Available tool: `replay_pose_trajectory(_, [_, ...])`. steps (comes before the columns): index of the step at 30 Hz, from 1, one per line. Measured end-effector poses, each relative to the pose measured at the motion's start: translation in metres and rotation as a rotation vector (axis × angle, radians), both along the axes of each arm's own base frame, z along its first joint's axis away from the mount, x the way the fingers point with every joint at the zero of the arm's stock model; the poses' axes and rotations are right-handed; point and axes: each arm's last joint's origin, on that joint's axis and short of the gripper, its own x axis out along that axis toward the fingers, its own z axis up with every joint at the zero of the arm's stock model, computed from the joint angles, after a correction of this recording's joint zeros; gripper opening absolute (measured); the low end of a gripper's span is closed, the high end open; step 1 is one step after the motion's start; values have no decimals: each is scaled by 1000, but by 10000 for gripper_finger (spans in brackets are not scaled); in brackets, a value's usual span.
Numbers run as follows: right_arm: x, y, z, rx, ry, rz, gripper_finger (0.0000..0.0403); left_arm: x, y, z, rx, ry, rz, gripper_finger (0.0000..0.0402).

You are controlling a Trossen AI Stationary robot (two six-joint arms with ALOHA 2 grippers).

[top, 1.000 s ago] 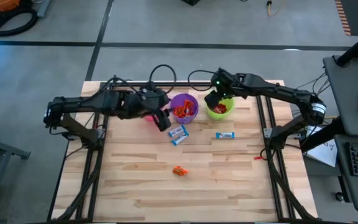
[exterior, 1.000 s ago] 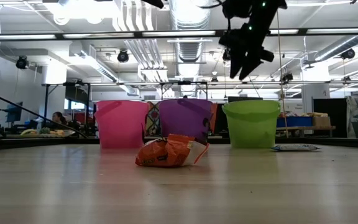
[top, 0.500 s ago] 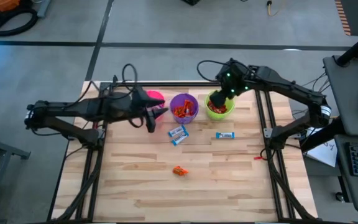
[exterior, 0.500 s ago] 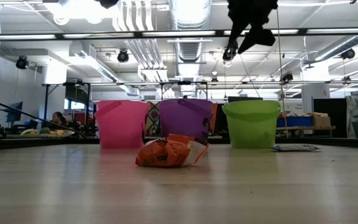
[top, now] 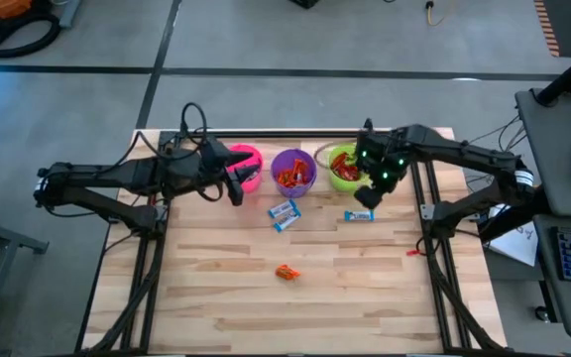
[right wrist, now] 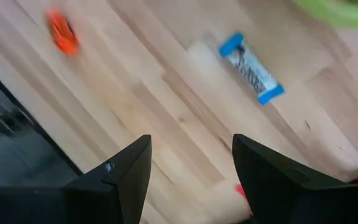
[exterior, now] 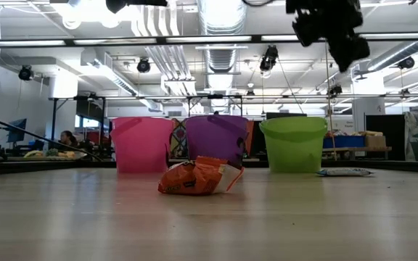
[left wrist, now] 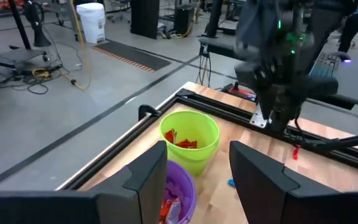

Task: Organize candy in baskets
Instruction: Put the white chocolate into the pink bucket

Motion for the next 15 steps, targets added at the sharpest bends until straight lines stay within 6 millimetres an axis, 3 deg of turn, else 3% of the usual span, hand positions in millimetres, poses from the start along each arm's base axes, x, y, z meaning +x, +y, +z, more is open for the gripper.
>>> replay_pose_trajectory(7, [-5,14,-52,-48,151,136,215,-2,0,-1,-9,11,8,158])
replay_pose_trajectory(15, [-1,35,-106,-114,127,221,215,-2,0,-1,-12,10,12,158])
